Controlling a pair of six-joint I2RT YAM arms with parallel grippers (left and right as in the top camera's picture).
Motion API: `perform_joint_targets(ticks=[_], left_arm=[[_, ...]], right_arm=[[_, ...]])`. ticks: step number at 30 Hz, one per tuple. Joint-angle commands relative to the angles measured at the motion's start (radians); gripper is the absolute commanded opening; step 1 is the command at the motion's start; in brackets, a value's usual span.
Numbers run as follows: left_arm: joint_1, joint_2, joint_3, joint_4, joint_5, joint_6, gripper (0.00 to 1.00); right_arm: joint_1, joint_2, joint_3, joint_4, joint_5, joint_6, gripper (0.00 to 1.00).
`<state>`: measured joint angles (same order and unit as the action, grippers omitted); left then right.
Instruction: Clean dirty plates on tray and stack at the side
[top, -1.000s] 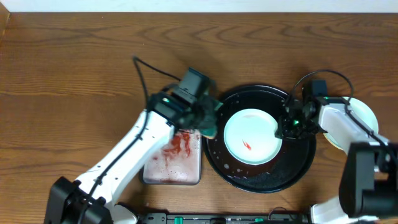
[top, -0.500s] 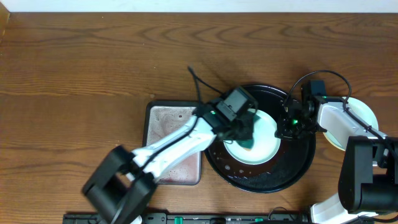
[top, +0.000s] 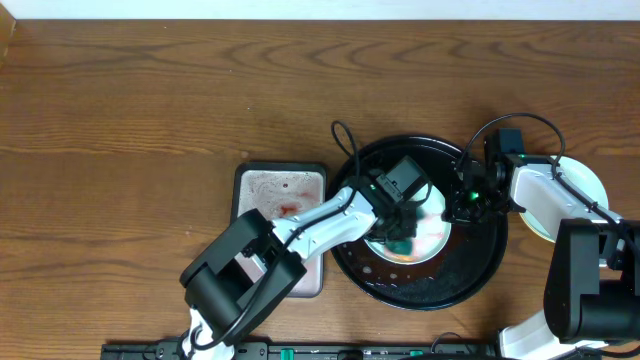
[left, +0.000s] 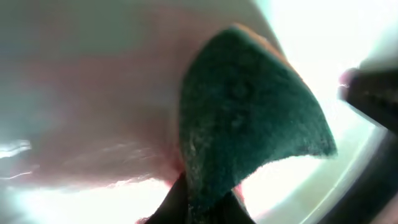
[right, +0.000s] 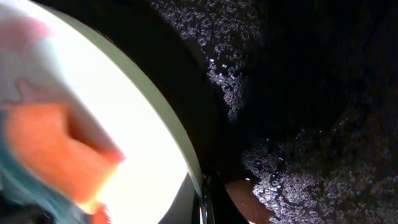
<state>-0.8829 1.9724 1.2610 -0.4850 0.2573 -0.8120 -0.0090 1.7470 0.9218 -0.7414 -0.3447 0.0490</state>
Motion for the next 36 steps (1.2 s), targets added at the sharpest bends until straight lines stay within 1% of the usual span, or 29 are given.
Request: perform_joint_targets(ticks=[1,3,5,8,9,10,12,15,18,19,23,28,32,36], left_arm=[[0.034,0.051,-0.027,-0.169,-0.418,0.003,0.07],[0.035,0.051,-0.008,-0.243,-0.535,0.004,0.07],[0.035,0.051,0.014,-0.290,-0.619,0.015,0.07],[0.034,0.051,0.042,-0.290,-0.631,0.099,0.07],[0.032,0.051,0.048,-0.283,-0.621,0.105,0.08],[0.031,0.051,0.049,-0.265,-0.589,0.105,0.08],[0.031,0.051,0.048,-0.204,-0.430,0.104,0.08],[0.029,0.053,0.042,-0.072,-0.167,0.090,0.07],[0.017,0.053,0.041,0.065,0.049,0.020,0.08],[0.011,0.053,0.041,0.099,0.082,0.003,0.07],[-0.014,0.053,0.041,0.180,0.105,-0.031,0.07],[-0.027,0.057,0.041,0.233,0.105,-0.040,0.07],[-0.023,0.078,0.041,0.227,0.105,-0.047,0.07],[-0.016,0.104,0.041,0.159,0.069,-0.036,0.07]], right_arm=[[0.002,0.027,-0.008,0.000,0.122,0.025,0.01],[0.002,0.027,-0.008,0.000,0.123,0.025,0.01],[0.002,0.027,-0.008,0.001,0.123,0.025,0.01],[0.002,0.027,-0.008,0.000,0.123,0.024,0.01],[0.002,0.027,-0.008,0.000,0.123,0.024,0.01],[0.002,0.027,-0.008,0.000,0.123,0.024,0.01],[0.002,0.027,-0.008,0.001,0.123,0.024,0.01],[0.002,0.027,-0.008,0.001,0.123,0.024,0.01],[0.002,0.027,-0.008,0.000,0.123,0.024,0.01],[0.003,0.027,-0.008,0.000,0.123,0.024,0.01],[0.004,0.027,-0.008,0.001,0.123,0.024,0.01],[0.004,0.027,-0.008,0.002,0.123,0.024,0.01],[0.004,0.027,-0.008,0.002,0.123,0.024,0.01],[0.004,0.027,-0.008,0.002,0.123,0.024,0.01]])
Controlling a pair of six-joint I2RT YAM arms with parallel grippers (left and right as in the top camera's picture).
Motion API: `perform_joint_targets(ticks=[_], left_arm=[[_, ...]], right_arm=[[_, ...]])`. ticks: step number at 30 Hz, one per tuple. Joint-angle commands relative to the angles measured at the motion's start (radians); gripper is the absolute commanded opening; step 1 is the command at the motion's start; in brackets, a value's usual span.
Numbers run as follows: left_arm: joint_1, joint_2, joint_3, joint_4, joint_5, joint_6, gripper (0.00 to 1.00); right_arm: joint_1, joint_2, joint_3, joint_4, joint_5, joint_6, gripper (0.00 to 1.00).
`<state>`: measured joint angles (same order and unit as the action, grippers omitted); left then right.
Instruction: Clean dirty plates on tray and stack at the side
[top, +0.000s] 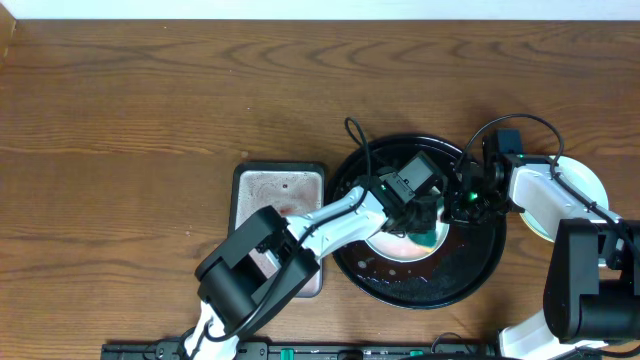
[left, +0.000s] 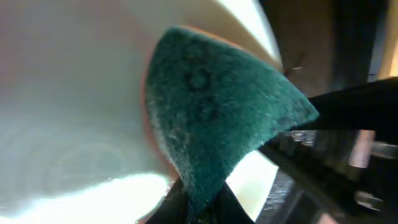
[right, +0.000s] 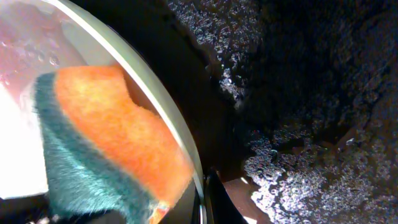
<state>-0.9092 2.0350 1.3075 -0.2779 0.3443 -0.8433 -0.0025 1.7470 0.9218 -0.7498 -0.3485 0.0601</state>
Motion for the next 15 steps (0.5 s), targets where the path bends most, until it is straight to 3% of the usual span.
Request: perform_joint_targets(ticks=[1,5,8,15], left_arm=[[0.013,0.045,-0.006,-0.068,-0.040,0.005,0.07],[0.029,0.047,-0.005,-0.145,-0.195,0.091,0.07],[0.051,0.047,0.000,-0.154,-0.399,0.179,0.08],[0.112,0.047,0.002,-0.129,-0.572,0.308,0.08]], right_arm=[[-0.002,0.027,-0.008,0.010,0.127,0.011,0.01],[-0.002,0.027,-0.008,0.010,0.127,0.009,0.01],[-0.002,0.027,-0.008,0.014,0.127,0.010,0.01],[-0.002,0.027,-0.008,0.014,0.127,0.010,0.01]])
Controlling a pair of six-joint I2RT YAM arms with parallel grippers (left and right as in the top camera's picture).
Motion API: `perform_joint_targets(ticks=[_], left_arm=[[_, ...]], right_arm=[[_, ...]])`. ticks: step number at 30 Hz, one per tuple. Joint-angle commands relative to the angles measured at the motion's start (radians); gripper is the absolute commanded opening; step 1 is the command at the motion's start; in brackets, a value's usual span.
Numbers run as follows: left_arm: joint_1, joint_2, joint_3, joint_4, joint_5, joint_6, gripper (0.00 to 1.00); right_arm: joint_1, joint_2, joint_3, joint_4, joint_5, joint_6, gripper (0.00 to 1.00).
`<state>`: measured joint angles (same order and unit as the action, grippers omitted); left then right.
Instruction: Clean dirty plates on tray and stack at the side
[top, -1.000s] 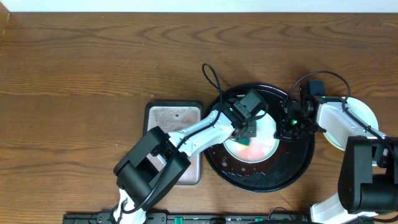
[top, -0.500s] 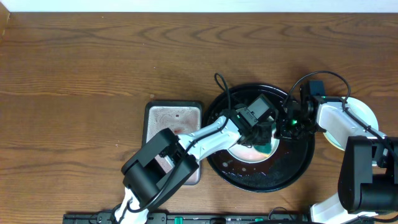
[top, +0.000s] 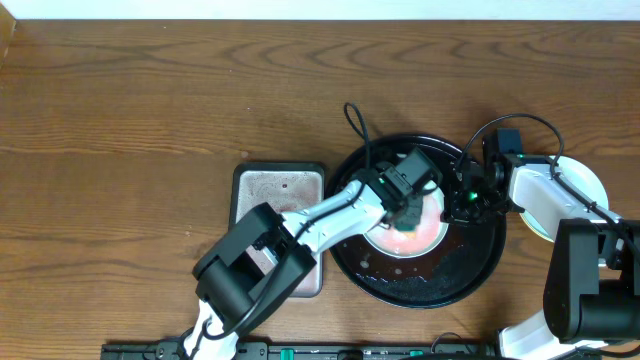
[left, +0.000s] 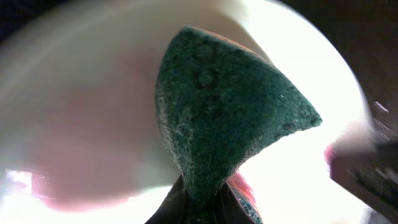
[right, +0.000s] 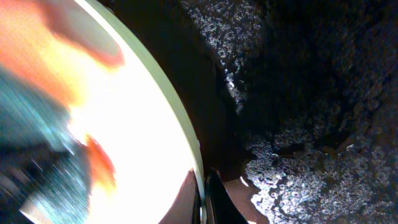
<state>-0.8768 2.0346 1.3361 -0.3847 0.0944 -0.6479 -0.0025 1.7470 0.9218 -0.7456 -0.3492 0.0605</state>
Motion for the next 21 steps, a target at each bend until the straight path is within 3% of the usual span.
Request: perform_joint_targets(ticks=[1,7,13,17,21], left_arm=[[0.087,0.047,-0.026,-0.024,-0.344,0.127,0.08],[0.108,0.047,-0.026,-0.098,-0.430,0.180,0.08],[0.093,0.047,-0.024,-0.288,-0.415,0.133,0.07],[0.091,0.047,-0.024,-0.380,-0.239,0.118,0.07],[0.091,0.047,-0.024,-0.351,0.016,0.108,0.07]], right_arm=[[-0.002,0.027,-0.008,0.010,0.128,0.009,0.01],[-0.002,0.027,-0.008,0.009,0.128,0.010,0.01],[-0.003,0.027,-0.008,0.010,0.128,0.021,0.01],[-0.003,0.027,-0.008,0.010,0.128,0.032,0.01],[-0.003,0.027,-0.008,0.011,0.127,0.037,0.01]])
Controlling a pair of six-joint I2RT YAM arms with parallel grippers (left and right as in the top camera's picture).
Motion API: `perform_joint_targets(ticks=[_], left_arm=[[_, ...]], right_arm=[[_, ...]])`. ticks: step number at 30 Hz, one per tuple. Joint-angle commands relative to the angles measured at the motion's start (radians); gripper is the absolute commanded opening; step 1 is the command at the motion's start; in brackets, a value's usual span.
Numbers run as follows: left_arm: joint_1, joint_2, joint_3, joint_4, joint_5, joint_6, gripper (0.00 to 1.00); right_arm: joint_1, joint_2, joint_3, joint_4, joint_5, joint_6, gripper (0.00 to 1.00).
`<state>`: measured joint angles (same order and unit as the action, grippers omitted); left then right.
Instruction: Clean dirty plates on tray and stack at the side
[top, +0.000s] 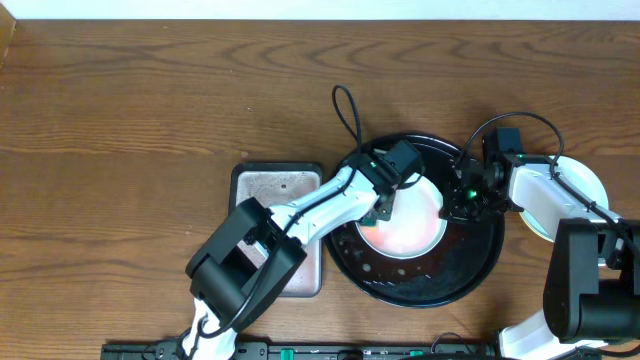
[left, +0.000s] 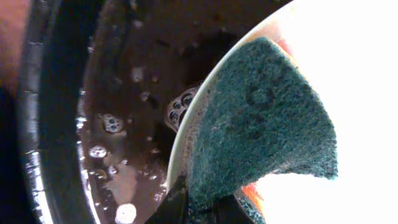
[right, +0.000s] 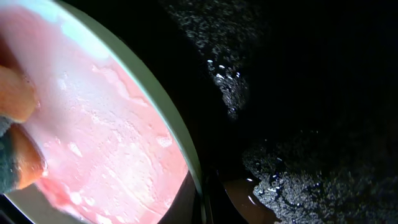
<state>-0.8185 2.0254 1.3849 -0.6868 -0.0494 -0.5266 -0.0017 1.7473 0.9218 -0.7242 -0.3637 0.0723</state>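
Note:
A white plate (top: 408, 222) smeared pink lies in the round black basin (top: 480, 265). My left gripper (top: 381, 207) is shut on a green-and-orange sponge (left: 261, 130), which sits on the plate's left rim (left: 186, 134). At the plate's right edge my right gripper (top: 458, 203) is shut on the rim (right: 186, 155). The pink film (right: 112, 149) covers the plate in the right wrist view, with the sponge's orange side (right: 15, 155) at far left.
A grey rectangular tray (top: 280, 190) with faint red traces lies left of the basin, partly under my left arm. A clean white plate (top: 585, 180) rests on the table at the far right. Wet bubbles dot the basin floor (left: 112, 124).
My left gripper has moved with the sponge from the plate's upper middle to its left rim. The plate's pink-smeared face now shows bare. The right gripper holds the rim as before.
The sponge was first on the plate's lower middle, then at its right side near my right gripper, then at the upper middle, and now at the left rim. My right gripper has stayed shut on the plate's right edge throughout.

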Motion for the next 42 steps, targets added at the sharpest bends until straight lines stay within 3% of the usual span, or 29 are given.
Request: perform_joint_targets(ticks=[1,5,15,21,27,37,39,42], left_arm=[[0.032,0.056,-0.072,-0.014,0.231,-0.013,0.07],[0.029,0.056,-0.072,0.154,0.399,-0.013,0.08],[0.030,0.097,-0.072,0.390,0.412,-0.147,0.08],[0.027,0.145,-0.072,0.473,0.577,-0.175,0.08],[-0.011,0.147,-0.072,0.465,0.678,-0.140,0.08],[-0.042,0.146,-0.072,0.275,0.691,-0.085,0.08],[-0.042,0.146,-0.072,0.232,0.674,-0.071,0.07],[-0.038,0.136,-0.072,0.141,0.520,-0.073,0.07]], right_arm=[[-0.003,0.027,-0.008,-0.009,0.142,0.025,0.01],[-0.003,0.027,-0.008,-0.008,0.142,0.019,0.01],[-0.003,0.026,-0.008,-0.004,0.142,0.016,0.01],[-0.003,0.026,-0.008,0.000,0.143,0.016,0.01],[-0.003,0.026,-0.008,0.003,0.142,0.016,0.01],[-0.003,0.026,-0.008,0.011,0.143,0.016,0.01],[-0.003,0.026,-0.008,0.011,0.143,0.016,0.01],[-0.003,0.026,-0.008,0.013,0.142,0.016,0.01]])
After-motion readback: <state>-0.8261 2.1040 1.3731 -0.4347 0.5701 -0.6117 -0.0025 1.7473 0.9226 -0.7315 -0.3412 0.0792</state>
